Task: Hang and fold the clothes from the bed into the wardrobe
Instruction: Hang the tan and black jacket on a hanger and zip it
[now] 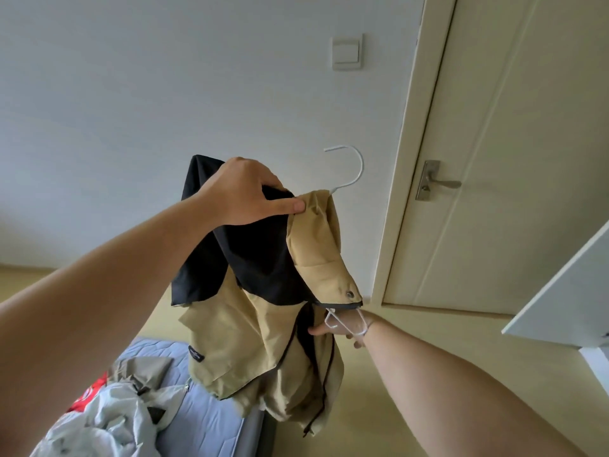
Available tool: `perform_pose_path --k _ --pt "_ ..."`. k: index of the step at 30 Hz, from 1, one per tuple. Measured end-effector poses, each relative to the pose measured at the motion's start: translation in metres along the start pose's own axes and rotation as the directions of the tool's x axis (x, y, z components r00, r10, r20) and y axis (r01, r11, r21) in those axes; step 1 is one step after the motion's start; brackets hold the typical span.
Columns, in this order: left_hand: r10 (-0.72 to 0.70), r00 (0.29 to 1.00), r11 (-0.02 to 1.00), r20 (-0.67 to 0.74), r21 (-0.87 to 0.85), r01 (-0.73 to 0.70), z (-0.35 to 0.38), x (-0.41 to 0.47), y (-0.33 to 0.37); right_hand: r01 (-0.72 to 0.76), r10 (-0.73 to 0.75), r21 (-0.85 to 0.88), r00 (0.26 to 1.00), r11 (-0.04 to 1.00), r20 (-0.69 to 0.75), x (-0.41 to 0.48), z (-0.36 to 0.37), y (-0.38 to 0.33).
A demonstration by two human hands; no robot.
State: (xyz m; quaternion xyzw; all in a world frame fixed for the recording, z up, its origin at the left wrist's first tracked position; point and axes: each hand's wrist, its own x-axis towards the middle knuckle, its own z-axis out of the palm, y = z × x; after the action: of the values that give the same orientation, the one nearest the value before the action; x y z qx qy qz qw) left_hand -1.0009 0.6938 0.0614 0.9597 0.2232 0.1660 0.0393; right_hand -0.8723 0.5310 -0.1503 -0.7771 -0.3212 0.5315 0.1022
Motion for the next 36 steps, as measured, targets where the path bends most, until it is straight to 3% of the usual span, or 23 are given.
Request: perform_pose_path --k 4,7,9,13,20,26,29,33,36 --pt "-0.123 0.985 0.992 -0.119 -0.021 0.122 -0.012 -0.012 -0.018 -0.021 0.022 0.094 1.000 0.995 -0.013 0.012 0.018 -0.003" --pt "-0.188 0.967 0.982 -0.170 -0.006 0.190 -0.023 -0.017 -0.032 0.020 -0.003 0.096 0.986 0.995 -0.166 0.019 0.017 -0.017" --pt "-0.207 0.960 0.977 -0.188 0.014 0.214 -0.030 -0.022 -0.042 0.088 -0.044 0.190 0.974 0.978 -0.224 0.023 0.013 -0.026" --pt "-0.241 0.941 0.970 -0.237 -0.032 0.240 -0.038 -0.034 -0.059 0.162 -0.088 0.394 0.976 0.905 -0.199 0.020 0.002 -0.042" --pt "-0.251 0.932 0.968 -0.262 -0.094 0.235 -0.038 -0.033 -0.055 -0.040 0.036 0.307 0.999 0.951 0.019 0.016 0.020 -0.052" --pt "-0.289 0.918 0.957 -0.270 -0.077 0.279 -0.033 -0.026 -0.081 0.123 0.034 0.609 0.970 0.784 -0.239 0.029 0.020 -0.055" --pt "-0.380 0.905 0.917 -0.190 0.048 0.396 -0.032 -0.032 -0.109 0.242 0.106 0.701 0.904 0.671 -0.413 0.027 -0.023 -0.061" --pt "-0.452 0.891 0.808 0.034 0.439 0.393 -0.017 -0.030 -0.121 0.459 -0.028 0.393 0.678 0.797 -0.735 -0.001 -0.079 -0.081" --pt "-0.423 0.892 0.816 0.161 0.497 0.297 0.004 -0.018 -0.113 0.495 -0.121 0.202 0.546 0.845 -0.829 -0.020 -0.105 -0.093"
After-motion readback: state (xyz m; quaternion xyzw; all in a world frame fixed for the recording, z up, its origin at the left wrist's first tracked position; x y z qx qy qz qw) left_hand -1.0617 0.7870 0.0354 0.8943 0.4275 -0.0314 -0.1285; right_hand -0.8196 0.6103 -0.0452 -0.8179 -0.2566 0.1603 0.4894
